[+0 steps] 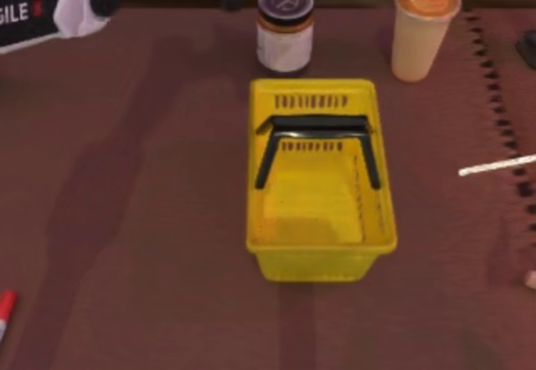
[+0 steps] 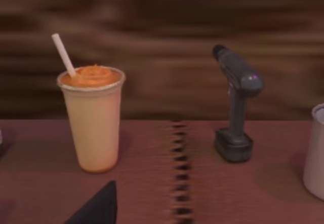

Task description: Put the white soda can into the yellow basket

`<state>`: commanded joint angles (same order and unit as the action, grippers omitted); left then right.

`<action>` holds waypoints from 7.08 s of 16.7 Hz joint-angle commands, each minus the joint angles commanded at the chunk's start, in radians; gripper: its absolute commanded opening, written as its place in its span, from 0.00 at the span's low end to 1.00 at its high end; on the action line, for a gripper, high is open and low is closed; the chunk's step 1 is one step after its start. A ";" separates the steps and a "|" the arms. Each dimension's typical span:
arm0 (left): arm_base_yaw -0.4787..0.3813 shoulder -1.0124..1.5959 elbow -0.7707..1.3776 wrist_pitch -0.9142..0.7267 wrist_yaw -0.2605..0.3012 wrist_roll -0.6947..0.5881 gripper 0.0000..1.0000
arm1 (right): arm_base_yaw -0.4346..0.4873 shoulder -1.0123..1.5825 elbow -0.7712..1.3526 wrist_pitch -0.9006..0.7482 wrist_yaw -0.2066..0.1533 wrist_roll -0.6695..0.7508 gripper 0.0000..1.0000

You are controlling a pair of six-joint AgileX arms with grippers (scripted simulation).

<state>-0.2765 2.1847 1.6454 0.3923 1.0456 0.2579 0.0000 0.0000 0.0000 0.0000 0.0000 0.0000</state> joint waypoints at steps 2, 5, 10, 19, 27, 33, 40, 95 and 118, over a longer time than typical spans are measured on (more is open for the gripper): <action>-0.014 -0.027 -0.090 0.139 0.093 -0.070 0.00 | 0.000 0.000 0.000 0.000 0.000 0.000 1.00; -0.030 -0.040 -0.205 0.276 0.194 -0.165 0.00 | 0.000 0.000 0.000 0.000 0.000 0.000 1.00; -0.037 -0.038 -0.261 0.328 0.236 -0.213 0.00 | 0.000 0.000 0.000 0.000 0.000 0.000 1.00; -0.025 0.083 -0.286 0.482 0.244 -0.214 0.00 | 0.000 0.000 0.000 0.000 0.000 0.000 1.00; -0.011 0.203 -0.326 0.639 0.239 -0.219 0.00 | 0.000 0.000 0.000 0.000 0.000 0.000 1.00; -0.011 0.203 -0.326 0.639 0.239 -0.219 0.38 | 0.000 0.000 0.000 0.000 0.000 0.000 1.00; -0.011 0.203 -0.326 0.639 0.239 -0.219 0.90 | 0.000 0.000 0.000 0.000 0.000 0.000 1.00; 0.297 -2.185 -1.645 -0.392 -1.046 -0.258 1.00 | 0.652 2.284 2.186 -1.473 0.004 -1.075 1.00; 0.297 -2.185 -1.645 -0.392 -1.046 -0.258 1.00 | 0.654 2.275 2.119 -1.415 0.004 -1.073 0.00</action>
<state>0.0200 0.0000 0.0000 0.0000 0.0000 0.0000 0.6535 2.2754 2.1193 -1.4146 0.0038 -1.0733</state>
